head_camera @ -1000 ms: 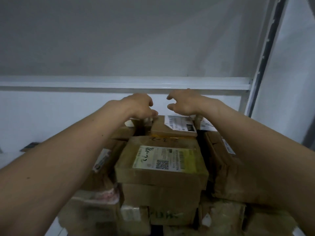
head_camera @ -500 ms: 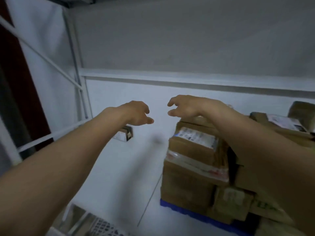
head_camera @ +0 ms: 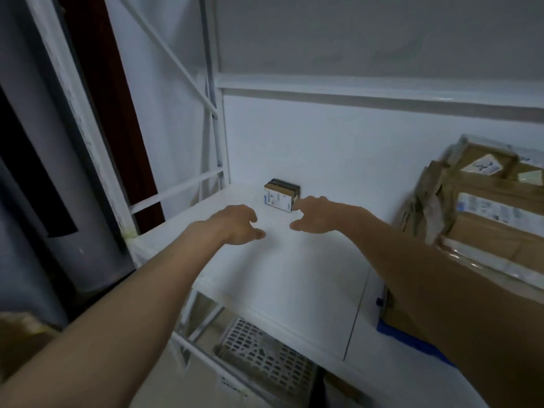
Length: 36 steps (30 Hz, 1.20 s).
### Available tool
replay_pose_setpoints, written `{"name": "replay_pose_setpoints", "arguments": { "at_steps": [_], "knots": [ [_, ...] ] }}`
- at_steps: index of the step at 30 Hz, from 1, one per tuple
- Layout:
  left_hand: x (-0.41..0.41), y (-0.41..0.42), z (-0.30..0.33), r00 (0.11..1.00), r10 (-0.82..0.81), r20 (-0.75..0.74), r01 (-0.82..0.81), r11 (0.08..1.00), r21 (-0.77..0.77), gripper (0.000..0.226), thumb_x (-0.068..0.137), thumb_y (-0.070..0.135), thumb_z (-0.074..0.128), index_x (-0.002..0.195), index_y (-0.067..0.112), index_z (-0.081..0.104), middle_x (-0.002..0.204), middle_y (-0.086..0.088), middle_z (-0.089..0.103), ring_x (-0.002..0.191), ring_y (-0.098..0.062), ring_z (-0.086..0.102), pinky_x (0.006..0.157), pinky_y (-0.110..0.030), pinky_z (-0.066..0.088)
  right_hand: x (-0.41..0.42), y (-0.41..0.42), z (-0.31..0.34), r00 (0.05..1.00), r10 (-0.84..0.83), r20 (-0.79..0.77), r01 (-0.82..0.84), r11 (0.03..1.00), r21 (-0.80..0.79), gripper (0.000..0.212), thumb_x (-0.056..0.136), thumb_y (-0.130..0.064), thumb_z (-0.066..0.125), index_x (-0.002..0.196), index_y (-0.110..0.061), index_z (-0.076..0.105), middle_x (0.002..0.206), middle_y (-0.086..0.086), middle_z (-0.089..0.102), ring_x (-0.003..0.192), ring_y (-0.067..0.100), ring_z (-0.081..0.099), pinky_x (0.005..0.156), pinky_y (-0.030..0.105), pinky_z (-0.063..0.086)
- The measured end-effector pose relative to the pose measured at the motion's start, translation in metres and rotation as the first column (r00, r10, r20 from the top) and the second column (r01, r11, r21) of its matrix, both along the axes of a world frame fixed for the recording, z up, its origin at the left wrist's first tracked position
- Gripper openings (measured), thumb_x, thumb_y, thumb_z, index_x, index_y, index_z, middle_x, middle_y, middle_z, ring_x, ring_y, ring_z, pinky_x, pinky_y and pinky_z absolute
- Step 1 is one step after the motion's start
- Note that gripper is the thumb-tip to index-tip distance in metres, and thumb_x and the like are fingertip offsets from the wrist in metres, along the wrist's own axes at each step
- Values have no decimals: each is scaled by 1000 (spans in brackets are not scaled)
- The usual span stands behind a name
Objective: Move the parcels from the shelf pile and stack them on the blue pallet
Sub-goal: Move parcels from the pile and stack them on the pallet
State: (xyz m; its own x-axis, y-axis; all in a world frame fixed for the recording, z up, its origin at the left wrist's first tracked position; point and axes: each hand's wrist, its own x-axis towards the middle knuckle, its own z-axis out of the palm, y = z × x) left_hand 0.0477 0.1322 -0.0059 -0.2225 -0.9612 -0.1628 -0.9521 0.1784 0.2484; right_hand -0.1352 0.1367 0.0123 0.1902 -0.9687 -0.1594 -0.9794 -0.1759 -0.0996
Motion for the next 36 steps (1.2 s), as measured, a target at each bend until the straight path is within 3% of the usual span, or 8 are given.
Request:
{"name": "replay_pose_setpoints", "arguments": {
  "at_steps": [7, 17, 22, 27, 31, 34, 36],
  "knots": [
    [17, -58, -43, 1000, -18, 7, 18, 999, 47, 58, 92, 49, 53, 140, 20, 42, 146, -1, 40, 131, -20, 40, 103, -31, 33, 19, -79, -58, 997, -81, 19, 80, 996, 47, 59, 92, -35, 50, 144, -15, 31, 150, 13, 26, 136, 35, 23, 109, 47, 29],
    [4, -205, -87, 997, -56, 47, 48, 988, 150, 61, 92, 47, 55, 143, 19, 39, 147, -3, 40, 131, -21, 40, 102, -29, 33, 10, -212, -109, 978, -200, 52, 195, 977, 86, 67, 92, -38, 53, 145, -10, 24, 153, 15, 20, 139, 36, 19, 111, 49, 27],
    [9, -265, -111, 996, -75, 40, 68, 984, 167, 67, 92, 47, 53, 148, 18, 30, 153, -5, 31, 137, -22, 32, 106, -30, 29, 8, -263, -127, 945, -292, 150, 284, 956, 70, 74, 89, -40, 59, 146, -12, 21, 148, 14, 25, 135, 35, 23, 108, 50, 32],
    [5, -324, -129, 998, -61, 9, 58, 976, 210, 83, 89, 48, 58, 152, 14, 14, 153, -12, 26, 137, -28, 31, 110, -37, 31, 5, -308, -143, 916, -356, 184, 349, 934, 73, 86, 86, -38, 65, 148, -11, 12, 150, 14, 21, 135, 35, 21, 107, 51, 32],
    [-3, -374, -140, 994, -94, -58, 104, 976, 194, 86, 89, 46, 60, 152, 15, 11, 154, -9, 23, 139, -28, 26, 110, -35, 27, -1, -341, -153, 896, -391, 209, 390, 919, 49, 101, 84, -39, 67, 151, -12, -4, 157, 13, 4, 142, 36, 6, 113, 51, 24],
    [-6, -408, -147, 986, -124, -110, 143, 971, 192, 89, 88, 42, 63, 153, 18, 6, 157, -6, 20, 140, -28, 25, 111, -35, 26, -3, -362, -159, 879, -414, 237, 422, 906, 15, 105, 81, -34, 71, 151, -14, -3, 157, 10, 2, 142, 34, 5, 111, 52, 27],
    [-8, -426, -151, 976, -129, -173, 159, 972, 172, 88, 85, 38, 67, 152, 20, 12, 153, -6, 28, 136, -28, 31, 109, -35, 31, -3, -374, -160, 869, -426, 252, 443, 897, -12, 104, 78, -31, 74, 151, -18, 1, 155, 8, 6, 140, 32, 10, 108, 53, 32]
  ]
}}
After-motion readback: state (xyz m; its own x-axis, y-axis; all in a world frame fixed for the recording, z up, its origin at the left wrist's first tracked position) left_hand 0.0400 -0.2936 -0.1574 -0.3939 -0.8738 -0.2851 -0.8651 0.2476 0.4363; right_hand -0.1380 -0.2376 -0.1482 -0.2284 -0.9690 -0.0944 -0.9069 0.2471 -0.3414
